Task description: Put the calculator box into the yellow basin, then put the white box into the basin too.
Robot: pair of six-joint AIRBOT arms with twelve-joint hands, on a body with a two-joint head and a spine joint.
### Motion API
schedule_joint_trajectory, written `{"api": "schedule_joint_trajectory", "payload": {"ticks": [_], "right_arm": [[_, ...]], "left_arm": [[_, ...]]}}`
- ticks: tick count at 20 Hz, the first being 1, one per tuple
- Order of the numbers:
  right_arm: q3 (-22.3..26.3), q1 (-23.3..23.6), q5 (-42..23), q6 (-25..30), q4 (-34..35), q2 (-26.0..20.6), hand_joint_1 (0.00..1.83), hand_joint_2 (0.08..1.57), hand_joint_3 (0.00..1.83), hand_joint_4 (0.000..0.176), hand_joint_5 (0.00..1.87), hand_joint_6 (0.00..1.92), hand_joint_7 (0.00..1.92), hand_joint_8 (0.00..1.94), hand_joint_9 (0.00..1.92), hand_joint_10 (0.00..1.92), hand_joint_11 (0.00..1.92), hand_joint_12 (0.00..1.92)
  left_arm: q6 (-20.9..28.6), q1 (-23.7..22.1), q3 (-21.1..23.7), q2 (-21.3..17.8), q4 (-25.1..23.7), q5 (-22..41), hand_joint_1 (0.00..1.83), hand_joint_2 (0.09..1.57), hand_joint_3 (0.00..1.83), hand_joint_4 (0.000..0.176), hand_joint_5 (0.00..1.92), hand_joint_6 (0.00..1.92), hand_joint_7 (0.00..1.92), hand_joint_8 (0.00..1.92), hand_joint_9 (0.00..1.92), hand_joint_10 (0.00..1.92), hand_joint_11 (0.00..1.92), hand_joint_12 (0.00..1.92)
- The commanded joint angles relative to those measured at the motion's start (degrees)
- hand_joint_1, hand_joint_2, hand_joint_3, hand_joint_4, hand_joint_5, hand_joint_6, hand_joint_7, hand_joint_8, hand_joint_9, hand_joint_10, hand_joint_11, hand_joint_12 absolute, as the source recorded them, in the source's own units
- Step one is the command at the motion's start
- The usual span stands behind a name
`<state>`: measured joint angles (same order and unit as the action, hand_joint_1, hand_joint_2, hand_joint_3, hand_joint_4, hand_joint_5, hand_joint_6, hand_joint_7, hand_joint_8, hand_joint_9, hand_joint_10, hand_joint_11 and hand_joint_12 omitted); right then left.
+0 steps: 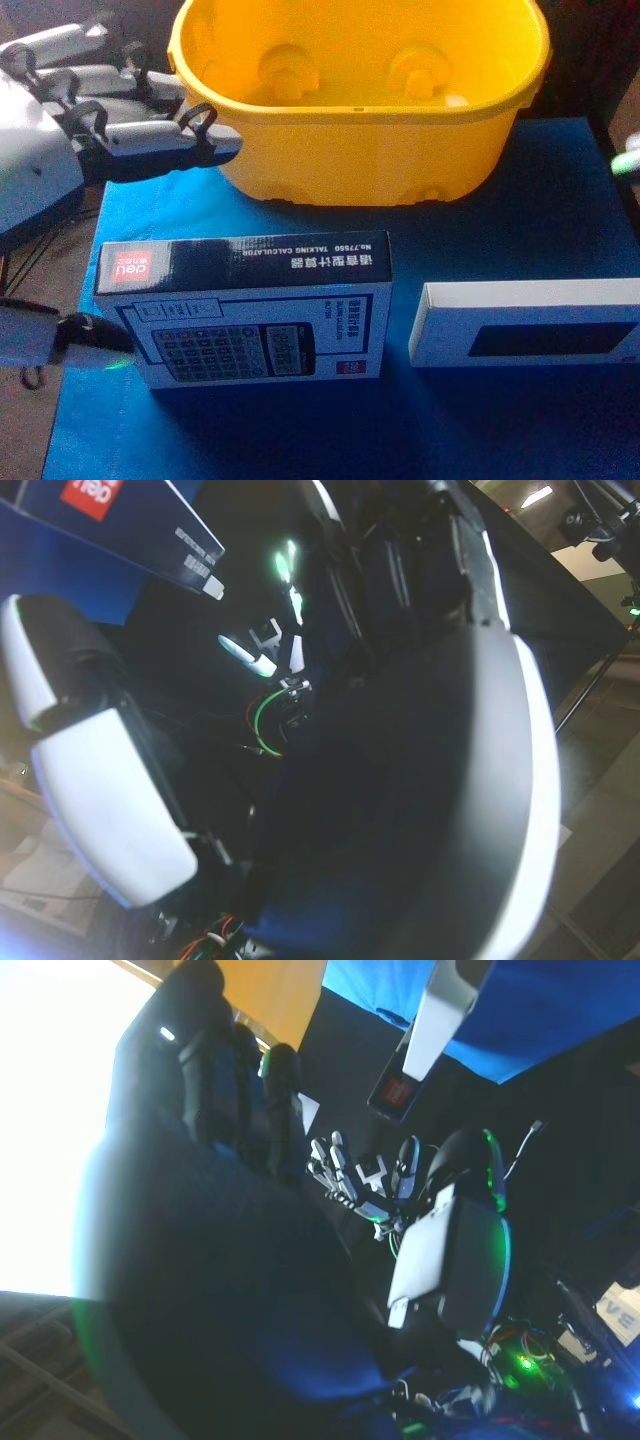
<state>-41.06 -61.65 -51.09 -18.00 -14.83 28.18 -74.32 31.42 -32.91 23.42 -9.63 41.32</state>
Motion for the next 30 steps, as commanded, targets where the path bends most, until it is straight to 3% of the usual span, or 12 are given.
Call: {"api": "schedule_joint_trajectory", "payload": {"ticks": [1, 5, 8, 10, 12, 15, 21, 22, 23, 26, 29, 30], "right_arm": [[-0.22, 0.48, -5.57, 0.32, 2.31, -0.5, 0.54, 0.93, 0.0, 0.0, 0.52, 0.04, 0.53, 0.01, 0.47, 0.1, 0.01, 1.15], [-0.73, 0.48, -5.27, 0.45, 2.36, 1.09, 0.53, 0.94, 0.0, 0.0, 0.5, 0.01, 0.52, 0.01, 0.49, 0.07, 0.0, 1.15], [-2.11, 0.46, -4.73, 0.45, 2.75, 4.12, 0.55, 0.95, 0.0, 0.0, 0.4, 0.0, 0.42, 0.0, 0.38, 0.01, 0.0, 0.79], [-3.0, 0.2, -4.56, 0.45, 3.06, 5.66, 0.61, 0.94, 0.0, 0.0, 0.44, 0.02, 0.41, 0.01, 0.4, 0.03, 0.0, 1.18], [-3.78, 0.07, -4.56, 0.45, 3.38, 6.95, 0.53, 0.98, 0.01, 0.0, 0.38, 0.0, 0.33, 0.0, 0.31, 0.01, 0.0, 1.04], [-4.42, -0.19, -4.56, 0.45, 3.46, 8.15, 0.58, 0.94, 0.0, 0.0, 0.45, 0.02, 0.42, 0.02, 0.4, 0.06, 0.0, 1.26], [-6.49, -4.69, -4.57, 0.44, 5.34, 10.93, 0.59, 0.91, 0.0, 0.0, 0.4, 0.0, 0.42, 0.01, 0.36, 0.08, 0.0, 1.08], [-6.85, -5.37, -4.57, 0.44, 5.56, 11.38, 0.65, 0.87, 0.0, 0.0, 0.43, 0.01, 0.43, 0.01, 0.36, 0.09, 0.0, 1.04], [-7.33, -5.53, -4.57, 0.44, 5.54, 12.4, 0.67, 0.86, 0.0, 0.0, 0.43, 0.01, 0.43, 0.01, 0.34, 0.08, 0.0, 0.95], [-8.79, -6.18, -4.56, 0.44, 5.96, 15.61, 0.71, 0.88, 0.0, 0.0, 0.44, 0.01, 0.44, 0.01, 0.35, 0.08, 0.0, 1.05], [-10.07, -6.21, -4.56, 0.44, 6.14, 18.56, 1.03, 0.97, 0.0, 0.0, 0.69, 0.05, 0.7, 0.06, 0.58, 0.27, 0.11, 1.43], [-10.25, -6.2, -4.56, 0.44, 6.21, 18.95, 1.15, 1.12, 0.01, 0.0, 0.92, 1.02, 0.88, 0.29, 0.66, 0.76, 0.36, 1.37]], "left_arm": [[-0.33, -1.0, 0.06, -0.05, 0.88, 6.62, 0.85, 0.88, 0.01, 0.0, 0.44, 0.0, 0.4, 0.01, 0.38, 0.03, 0.0, 0.99], [-0.33, -1.2, -0.15, 0.94, 1.37, 5.79, 0.79, 0.86, 0.0, 0.0, 0.44, 0.0, 0.38, 0.0, 0.38, 0.02, 0.0, 0.99], [-0.31, -0.86, -0.82, 2.98, 2.24, 5.15, 0.85, 0.88, 0.0, 0.0, 0.44, 0.0, 0.4, 0.01, 0.38, 0.01, 0.0, 0.99], [-0.31, 0.81, -1.35, 3.92, 3.51, 6.15, 0.83, 0.89, 0.0, 0.0, 0.47, 0.01, 0.41, 0.02, 0.38, 0.01, 0.0, 0.99], [-0.31, 2.5, -1.91, 4.73, 4.79, 7.39, 0.8, 0.88, 0.0, 0.0, 0.43, 0.0, 0.37, 0.0, 0.39, 0.01, 0.0, 0.99], [-0.31, 2.98, -2.88, 6.36, 5.51, 6.97, 0.79, 0.86, 0.0, 0.0, 0.44, 0.0, 0.38, 0.0, 0.39, 0.0, 0.0, 0.99], [-0.3, 5.78, -6.08, 11.28, 9.53, 7.04, 0.85, 0.88, 0.0, 0.0, 0.44, 0.0, 0.4, 0.01, 0.39, 0.0, 0.0, 0.99], [-0.3, 5.98, -6.51, 11.97, 10.09, 6.83, 0.8, 0.76, 0.0, 0.0, 0.5, 0.01, 0.46, 0.0, 0.43, 0.01, 0.0, 1.07], [-0.3, 6.28, -7.07, 12.8, 10.72, 6.52, 0.78, 0.79, 0.0, 0.0, 0.52, 0.01, 0.43, 0.0, 0.41, 0.0, 0.0, 1.18], [-0.29, 7.52, -7.96, 14.04, 12.45, 6.38, 0.74, 0.83, 0.0, 0.0, 0.49, 0.0, 0.4, 0.01, 0.39, 0.01, 0.0, 1.12], [-0.28, 7.98, -8.28, 14.6, 13.06, 6.4, 0.88, 0.92, 0.01, 0.0, 0.57, 0.02, 0.46, 0.01, 0.47, 0.02, 0.0, 1.22], [-0.28, 8.03, -8.35, 14.72, 13.07, 6.4, 1.01, 1.03, 0.01, 0.0, 0.68, 0.03, 0.54, 0.02, 0.55, 0.04, 0.01, 1.35]]}}
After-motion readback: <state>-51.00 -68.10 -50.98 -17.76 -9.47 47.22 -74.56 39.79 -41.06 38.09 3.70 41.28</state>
